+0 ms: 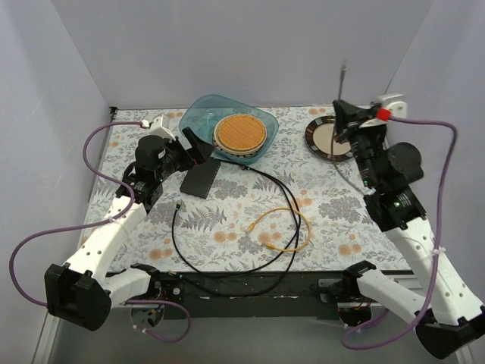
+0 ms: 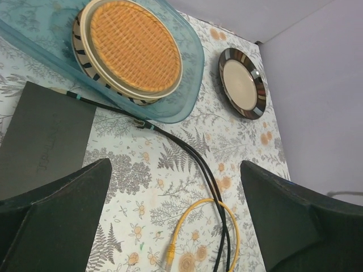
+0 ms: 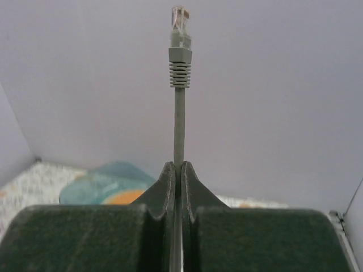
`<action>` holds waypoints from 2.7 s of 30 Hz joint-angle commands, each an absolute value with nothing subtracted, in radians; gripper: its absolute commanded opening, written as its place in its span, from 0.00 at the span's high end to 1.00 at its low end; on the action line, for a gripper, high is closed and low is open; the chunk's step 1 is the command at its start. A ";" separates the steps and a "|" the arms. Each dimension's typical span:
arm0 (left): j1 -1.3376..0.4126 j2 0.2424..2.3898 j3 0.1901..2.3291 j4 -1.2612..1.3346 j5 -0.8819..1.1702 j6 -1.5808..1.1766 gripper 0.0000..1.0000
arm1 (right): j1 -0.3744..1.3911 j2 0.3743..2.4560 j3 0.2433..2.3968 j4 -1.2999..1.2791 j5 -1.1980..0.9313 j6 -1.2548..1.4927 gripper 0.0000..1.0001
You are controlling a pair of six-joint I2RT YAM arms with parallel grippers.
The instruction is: Insert the plug into the switch port
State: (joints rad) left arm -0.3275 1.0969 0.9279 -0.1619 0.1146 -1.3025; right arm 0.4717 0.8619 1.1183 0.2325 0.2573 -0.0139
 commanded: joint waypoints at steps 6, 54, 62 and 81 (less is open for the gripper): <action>-0.322 1.161 0.917 -0.040 0.449 -1.319 0.02 | 0.471 1.032 0.867 0.002 -0.269 -0.167 0.99; -0.413 1.465 0.939 0.204 0.870 -1.430 1.00 | 0.669 1.183 0.781 0.153 -0.394 0.067 0.49; -0.429 1.373 0.907 0.235 0.884 -1.322 1.00 | 0.666 1.141 0.837 0.242 -0.459 0.136 0.17; -0.440 1.196 0.808 0.394 0.891 -1.307 1.00 | 0.666 1.250 0.926 0.337 -0.640 0.247 0.51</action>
State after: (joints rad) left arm -0.4358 1.2175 0.8223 0.3630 0.8658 -1.3212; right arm 0.6632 1.2438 0.8753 0.2665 -0.6022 0.2142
